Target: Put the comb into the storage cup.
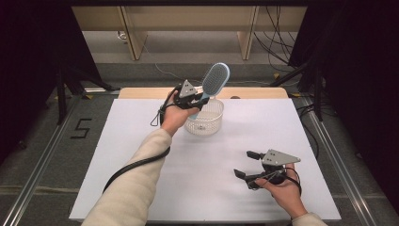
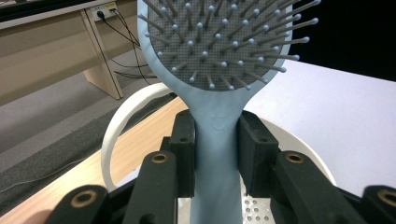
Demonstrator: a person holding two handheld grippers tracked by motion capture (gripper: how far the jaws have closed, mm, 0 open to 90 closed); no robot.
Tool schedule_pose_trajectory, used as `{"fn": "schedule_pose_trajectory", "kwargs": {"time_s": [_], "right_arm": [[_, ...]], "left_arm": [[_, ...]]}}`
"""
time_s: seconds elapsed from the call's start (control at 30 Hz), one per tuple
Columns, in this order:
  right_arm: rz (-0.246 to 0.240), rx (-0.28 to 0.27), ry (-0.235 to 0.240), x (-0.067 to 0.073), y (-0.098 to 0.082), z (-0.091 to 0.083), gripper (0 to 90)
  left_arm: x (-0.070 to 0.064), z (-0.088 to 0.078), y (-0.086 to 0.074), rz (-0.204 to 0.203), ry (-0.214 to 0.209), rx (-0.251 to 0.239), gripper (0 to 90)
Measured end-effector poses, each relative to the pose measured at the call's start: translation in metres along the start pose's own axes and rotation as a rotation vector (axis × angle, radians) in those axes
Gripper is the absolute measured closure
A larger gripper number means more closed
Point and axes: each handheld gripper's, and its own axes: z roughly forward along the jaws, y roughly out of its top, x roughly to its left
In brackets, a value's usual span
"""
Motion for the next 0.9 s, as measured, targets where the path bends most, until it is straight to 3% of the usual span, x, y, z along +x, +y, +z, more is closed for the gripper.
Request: {"fn": "schedule_pose_trajectory", "kwargs": {"time_s": [0.5, 0.9], "right_arm": [[0.001, 0.0, 0.0, 0.0001, 0.0, 0.0001, 15.8], [0.001, -0.001, 0.0, 0.0001, 0.0, 0.0, 15.8]], "left_arm": [[0.0013, 0.0007, -0.0045, 0.009, 0.01, 0.0, 69.4], [-0.0016, 0.0028, -0.005, 0.016, -0.011, 0.005, 69.3]]}}
